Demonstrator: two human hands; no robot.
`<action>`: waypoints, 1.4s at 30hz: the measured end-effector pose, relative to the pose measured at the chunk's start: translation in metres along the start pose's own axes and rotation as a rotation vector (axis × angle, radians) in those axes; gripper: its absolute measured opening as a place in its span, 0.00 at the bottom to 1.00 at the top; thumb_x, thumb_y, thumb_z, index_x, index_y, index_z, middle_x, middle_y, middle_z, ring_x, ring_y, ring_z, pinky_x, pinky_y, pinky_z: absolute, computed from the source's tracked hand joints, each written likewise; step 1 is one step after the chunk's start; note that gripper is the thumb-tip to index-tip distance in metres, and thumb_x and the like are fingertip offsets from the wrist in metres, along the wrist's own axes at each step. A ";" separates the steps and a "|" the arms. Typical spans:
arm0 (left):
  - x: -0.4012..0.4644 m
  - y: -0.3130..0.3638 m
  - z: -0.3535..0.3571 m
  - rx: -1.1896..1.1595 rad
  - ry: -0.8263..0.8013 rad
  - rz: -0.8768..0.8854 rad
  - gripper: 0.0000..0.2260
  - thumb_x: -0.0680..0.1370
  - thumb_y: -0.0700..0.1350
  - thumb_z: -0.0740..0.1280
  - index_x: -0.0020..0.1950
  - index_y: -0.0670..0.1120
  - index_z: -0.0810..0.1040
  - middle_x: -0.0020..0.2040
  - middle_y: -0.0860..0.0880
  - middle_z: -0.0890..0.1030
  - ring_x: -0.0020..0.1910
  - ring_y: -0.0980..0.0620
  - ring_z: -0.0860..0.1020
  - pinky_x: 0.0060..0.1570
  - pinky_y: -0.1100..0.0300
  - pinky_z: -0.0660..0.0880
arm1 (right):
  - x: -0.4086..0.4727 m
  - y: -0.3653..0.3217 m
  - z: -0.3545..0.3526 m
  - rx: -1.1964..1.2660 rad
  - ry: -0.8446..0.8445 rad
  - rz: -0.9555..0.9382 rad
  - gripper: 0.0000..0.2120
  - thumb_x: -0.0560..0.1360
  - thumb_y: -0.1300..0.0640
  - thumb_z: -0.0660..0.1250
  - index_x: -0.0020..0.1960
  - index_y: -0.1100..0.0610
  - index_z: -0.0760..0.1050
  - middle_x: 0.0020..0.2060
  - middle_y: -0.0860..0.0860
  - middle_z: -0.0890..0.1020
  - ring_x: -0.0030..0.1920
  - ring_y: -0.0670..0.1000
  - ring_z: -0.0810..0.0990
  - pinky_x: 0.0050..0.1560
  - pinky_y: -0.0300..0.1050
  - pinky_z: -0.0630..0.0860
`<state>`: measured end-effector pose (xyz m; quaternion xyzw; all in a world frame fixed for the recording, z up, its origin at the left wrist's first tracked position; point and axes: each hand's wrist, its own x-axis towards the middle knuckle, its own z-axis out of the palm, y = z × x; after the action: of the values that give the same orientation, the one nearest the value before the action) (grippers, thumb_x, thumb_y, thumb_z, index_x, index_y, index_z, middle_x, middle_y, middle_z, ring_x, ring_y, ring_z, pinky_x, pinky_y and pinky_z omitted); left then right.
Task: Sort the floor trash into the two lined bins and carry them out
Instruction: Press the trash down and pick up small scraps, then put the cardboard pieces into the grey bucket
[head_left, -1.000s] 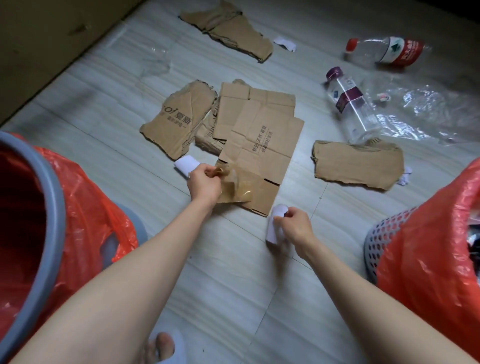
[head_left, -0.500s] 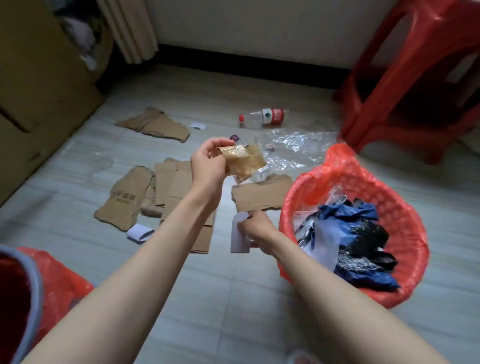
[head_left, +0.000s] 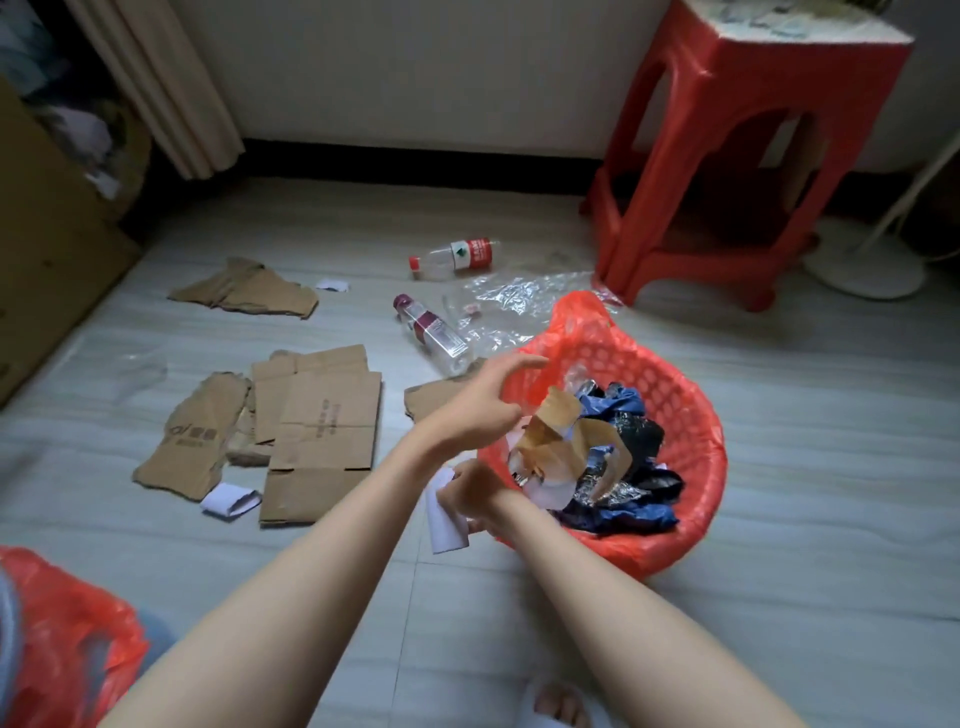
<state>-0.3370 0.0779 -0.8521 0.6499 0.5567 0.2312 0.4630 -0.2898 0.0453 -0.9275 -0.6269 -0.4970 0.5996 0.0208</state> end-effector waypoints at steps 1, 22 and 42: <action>-0.005 -0.001 -0.008 -0.009 0.036 -0.010 0.29 0.71 0.25 0.55 0.68 0.45 0.71 0.70 0.48 0.68 0.69 0.51 0.67 0.65 0.58 0.66 | -0.002 -0.002 0.000 0.074 0.004 0.018 0.06 0.77 0.63 0.58 0.52 0.57 0.70 0.46 0.54 0.73 0.44 0.52 0.74 0.41 0.43 0.76; -0.261 -0.105 -0.186 -0.283 0.669 -0.458 0.13 0.72 0.41 0.69 0.55 0.45 0.71 0.40 0.47 0.76 0.35 0.54 0.74 0.33 0.67 0.72 | -0.086 -0.150 0.161 0.469 -0.244 -0.448 0.04 0.78 0.64 0.61 0.47 0.60 0.74 0.37 0.54 0.77 0.34 0.49 0.76 0.40 0.40 0.75; -0.214 -0.144 -0.208 0.240 0.568 -0.599 0.14 0.78 0.43 0.58 0.62 0.43 0.75 0.62 0.42 0.77 0.62 0.44 0.74 0.61 0.57 0.70 | -0.011 -0.120 0.159 -0.180 -0.210 -0.330 0.08 0.80 0.60 0.57 0.51 0.60 0.74 0.41 0.55 0.75 0.31 0.49 0.72 0.33 0.39 0.70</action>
<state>-0.6383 -0.0581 -0.8330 0.4192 0.8491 0.1898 0.2593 -0.4819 0.0083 -0.8889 -0.4705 -0.6436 0.6035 0.0107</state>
